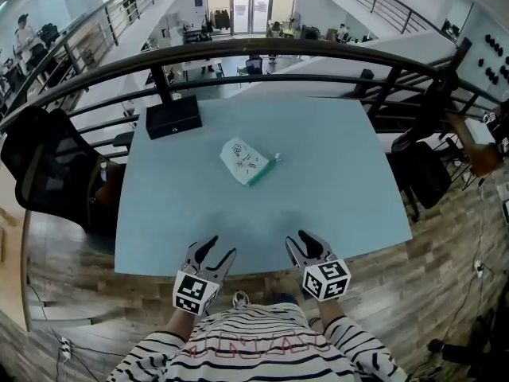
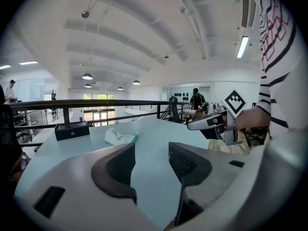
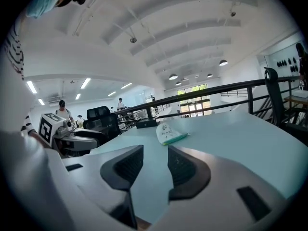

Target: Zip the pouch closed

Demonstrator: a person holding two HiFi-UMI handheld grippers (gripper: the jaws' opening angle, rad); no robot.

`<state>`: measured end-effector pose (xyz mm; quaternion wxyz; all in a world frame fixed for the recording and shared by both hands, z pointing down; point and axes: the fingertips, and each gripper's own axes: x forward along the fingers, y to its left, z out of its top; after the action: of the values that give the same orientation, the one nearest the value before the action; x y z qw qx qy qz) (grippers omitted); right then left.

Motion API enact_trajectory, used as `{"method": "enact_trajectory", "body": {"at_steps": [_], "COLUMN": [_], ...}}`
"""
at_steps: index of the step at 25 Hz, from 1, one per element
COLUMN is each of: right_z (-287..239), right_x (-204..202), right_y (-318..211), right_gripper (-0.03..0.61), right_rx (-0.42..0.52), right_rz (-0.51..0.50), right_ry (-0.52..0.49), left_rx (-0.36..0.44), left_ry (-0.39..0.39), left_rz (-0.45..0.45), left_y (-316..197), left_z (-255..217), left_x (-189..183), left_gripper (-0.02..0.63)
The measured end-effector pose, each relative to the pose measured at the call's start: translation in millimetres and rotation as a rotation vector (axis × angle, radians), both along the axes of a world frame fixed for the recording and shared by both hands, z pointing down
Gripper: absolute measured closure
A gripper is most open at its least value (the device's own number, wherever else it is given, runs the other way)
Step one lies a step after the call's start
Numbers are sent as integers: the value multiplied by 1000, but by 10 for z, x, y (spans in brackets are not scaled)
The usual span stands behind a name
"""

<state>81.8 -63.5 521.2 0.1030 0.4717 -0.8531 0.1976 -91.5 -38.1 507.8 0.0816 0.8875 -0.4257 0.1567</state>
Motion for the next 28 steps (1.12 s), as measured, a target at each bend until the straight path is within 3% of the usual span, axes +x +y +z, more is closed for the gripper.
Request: {"method": "enact_trajectory", "body": {"at_steps": [9,19,28], "right_z": [106,79,-93], "right_x": [-114,11,-20], "right_y": [-803,-1884,-2671], "right_gripper": [410,411,411], "right_rx": [2,21,100], "right_rz": [-67,-246,-397], "right_ry": [85,234,348], "left_rx": [-30,-50,-97], "left_ry": [26,40,28], "left_rz": [-21,-139,-154], "left_y": [-586,-1146,-1406], "left_z": [173,129,292], "left_x": [-78,-3,162], "left_gripper": [417,417,417]}}
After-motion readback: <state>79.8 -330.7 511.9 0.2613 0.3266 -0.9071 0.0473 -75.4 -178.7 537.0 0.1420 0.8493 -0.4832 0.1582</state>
